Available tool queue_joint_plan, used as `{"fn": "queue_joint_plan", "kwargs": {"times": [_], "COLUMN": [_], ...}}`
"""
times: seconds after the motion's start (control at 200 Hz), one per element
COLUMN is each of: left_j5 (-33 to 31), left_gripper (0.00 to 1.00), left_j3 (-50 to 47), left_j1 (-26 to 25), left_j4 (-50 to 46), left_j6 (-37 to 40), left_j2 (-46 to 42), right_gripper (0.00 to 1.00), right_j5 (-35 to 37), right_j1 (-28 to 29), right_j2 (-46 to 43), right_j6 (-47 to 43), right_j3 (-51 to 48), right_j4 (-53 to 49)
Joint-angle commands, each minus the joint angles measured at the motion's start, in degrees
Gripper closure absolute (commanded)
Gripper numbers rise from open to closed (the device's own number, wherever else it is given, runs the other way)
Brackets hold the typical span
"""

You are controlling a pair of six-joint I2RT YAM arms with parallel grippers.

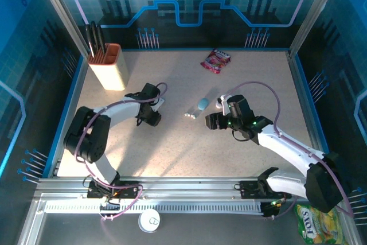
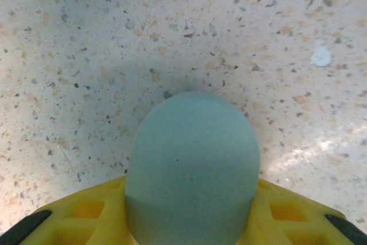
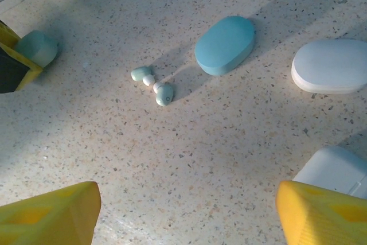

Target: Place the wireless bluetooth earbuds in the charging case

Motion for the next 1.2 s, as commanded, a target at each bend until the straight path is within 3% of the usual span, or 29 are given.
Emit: {"fn": "queue_joint_plan", "kwargs": {"times": [0.0,0.165,0.395,0.52,0.875,1.196], "left_j5": [6.75,17.07,22.70,24.90,22.75,20.84], "left_gripper": [0.59,0.60,0.61,0.61,0.61,0.60], "left_j3": [-3.09,-6.84,-13.31,-14.04,-13.79,-12.99], "left_j1": [0.20,-2.40,-12.55,-15.42,-20.22,-20.50], "left_j4": [5.20,12.36,25.79,29.75,32.81,33.87], "left_j6": [0.46,2.79,15.04,16.65,19.66,17.36], "left_j2": [-6.48,-12.92,-18.85,-19.22,-19.15,-18.11], "right_gripper": [0.20,0.25,0.28,0.28,0.35,0.61], "right_j5": [-3.57,-12.80,-26.33,-30.48,-34.97,-35.71], "right_j1": [-0.83,-3.16,-3.88,-3.36,-1.13,-0.44], "right_j2": [-1.26,0.02,3.33,4.53,8.94,10.78], "right_j6": [2.84,9.13,14.21,14.80,14.93,15.72], "right_j3": [3.15,4.80,7.50,7.88,9.05,9.63], "right_j4": [-2.48,-3.16,-2.38,-0.46,1.52,1.61]}}
